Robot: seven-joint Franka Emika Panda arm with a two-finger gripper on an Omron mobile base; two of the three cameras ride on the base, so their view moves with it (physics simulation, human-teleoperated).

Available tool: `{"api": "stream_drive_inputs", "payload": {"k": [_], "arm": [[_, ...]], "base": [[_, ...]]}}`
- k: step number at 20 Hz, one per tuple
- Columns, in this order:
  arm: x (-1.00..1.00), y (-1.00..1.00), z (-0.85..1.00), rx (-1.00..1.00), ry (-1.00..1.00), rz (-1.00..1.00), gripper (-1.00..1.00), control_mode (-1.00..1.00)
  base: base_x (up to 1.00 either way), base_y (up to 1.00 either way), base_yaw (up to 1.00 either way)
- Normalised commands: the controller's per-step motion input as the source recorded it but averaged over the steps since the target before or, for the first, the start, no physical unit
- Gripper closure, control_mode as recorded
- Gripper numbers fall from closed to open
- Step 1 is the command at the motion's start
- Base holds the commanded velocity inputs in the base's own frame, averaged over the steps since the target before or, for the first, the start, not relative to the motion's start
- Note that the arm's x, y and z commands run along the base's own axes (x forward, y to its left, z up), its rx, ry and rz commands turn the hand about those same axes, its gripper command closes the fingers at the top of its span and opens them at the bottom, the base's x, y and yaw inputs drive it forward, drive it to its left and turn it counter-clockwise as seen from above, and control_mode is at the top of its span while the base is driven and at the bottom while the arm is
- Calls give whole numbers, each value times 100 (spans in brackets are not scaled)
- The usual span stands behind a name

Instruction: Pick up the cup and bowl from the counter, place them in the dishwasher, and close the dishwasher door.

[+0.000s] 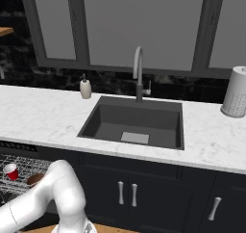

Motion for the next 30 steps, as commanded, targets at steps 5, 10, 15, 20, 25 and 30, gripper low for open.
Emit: {"api": "stream_drive_inputs", "payload": {"k": [5,10,15,20,25,30], "arm": [[-18,-50,-88,-26,-22,1,-100,-100],[23,-37,-98,-17,-25,2,-100,-100],[34,-1,-100,-15,-20,0,-100,-100],[49,0,-100,-16,-28,0,-100,-100],[55,-27,-99,-16,-37,0,-100,-100],[96,-61,-98,-17,-40,0,-100,-100]], "base": [[0,0,0],[0,0,0],[0,0,0],[0,0,0],[0,0,0],[0,0,0]]}}
